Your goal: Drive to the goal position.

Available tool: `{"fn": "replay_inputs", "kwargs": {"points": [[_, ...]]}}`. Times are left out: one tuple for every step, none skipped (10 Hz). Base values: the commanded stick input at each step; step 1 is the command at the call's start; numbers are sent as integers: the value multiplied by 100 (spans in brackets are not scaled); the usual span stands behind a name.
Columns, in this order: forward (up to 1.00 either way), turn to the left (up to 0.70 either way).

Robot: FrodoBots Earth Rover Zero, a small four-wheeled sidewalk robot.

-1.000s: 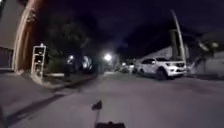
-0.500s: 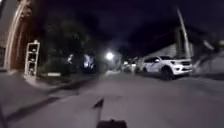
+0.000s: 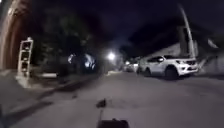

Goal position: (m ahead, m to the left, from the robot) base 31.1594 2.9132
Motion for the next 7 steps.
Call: {"fn": "replay_inputs", "kwargs": {"points": [[70, -9], [70, 0], [70, 0], [70, 0], [70, 0], [70, 0], [70, 0]]}}
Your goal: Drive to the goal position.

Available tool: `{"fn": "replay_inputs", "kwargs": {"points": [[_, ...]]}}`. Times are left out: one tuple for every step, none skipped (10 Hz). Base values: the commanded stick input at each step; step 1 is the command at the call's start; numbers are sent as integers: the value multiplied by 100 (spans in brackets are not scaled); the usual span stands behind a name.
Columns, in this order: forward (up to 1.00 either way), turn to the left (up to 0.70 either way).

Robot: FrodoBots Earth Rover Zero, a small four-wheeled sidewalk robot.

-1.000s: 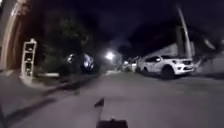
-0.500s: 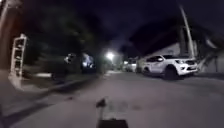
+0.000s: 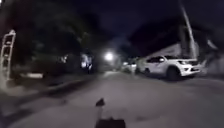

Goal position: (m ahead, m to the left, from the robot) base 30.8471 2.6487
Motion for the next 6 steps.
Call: {"fn": "replay_inputs", "kwargs": {"points": [[70, 0], [70, -13], [70, -29], [70, -35], [70, -35], [70, -10]]}}
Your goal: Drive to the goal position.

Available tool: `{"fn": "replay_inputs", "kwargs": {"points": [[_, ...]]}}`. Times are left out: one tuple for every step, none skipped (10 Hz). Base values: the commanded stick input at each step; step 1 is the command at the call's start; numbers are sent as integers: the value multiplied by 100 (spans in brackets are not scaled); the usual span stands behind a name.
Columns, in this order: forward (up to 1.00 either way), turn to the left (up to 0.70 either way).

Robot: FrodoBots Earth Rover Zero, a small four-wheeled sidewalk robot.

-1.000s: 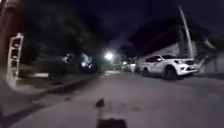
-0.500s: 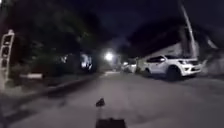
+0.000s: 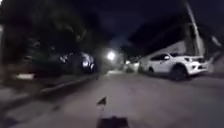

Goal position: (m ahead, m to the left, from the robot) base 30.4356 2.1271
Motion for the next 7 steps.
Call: {"fn": "replay_inputs", "kwargs": {"points": [[70, -2], [70, 0], [70, 0], [70, 0], [70, 0], [70, 0], [70, 0]]}}
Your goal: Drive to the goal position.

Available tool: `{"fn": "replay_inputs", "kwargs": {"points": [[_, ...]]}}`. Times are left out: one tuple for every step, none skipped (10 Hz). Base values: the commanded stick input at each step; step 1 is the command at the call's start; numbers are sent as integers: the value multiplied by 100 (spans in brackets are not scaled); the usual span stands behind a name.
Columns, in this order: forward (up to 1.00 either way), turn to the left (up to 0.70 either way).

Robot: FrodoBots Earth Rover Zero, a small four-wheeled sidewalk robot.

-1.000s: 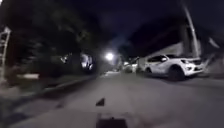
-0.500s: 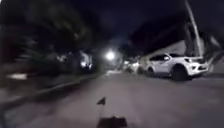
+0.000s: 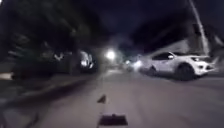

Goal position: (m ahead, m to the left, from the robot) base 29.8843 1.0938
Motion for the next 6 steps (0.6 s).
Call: {"fn": "replay_inputs", "kwargs": {"points": [[70, 0], [70, 0], [70, 0], [70, -23], [70, -35], [70, -35]]}}
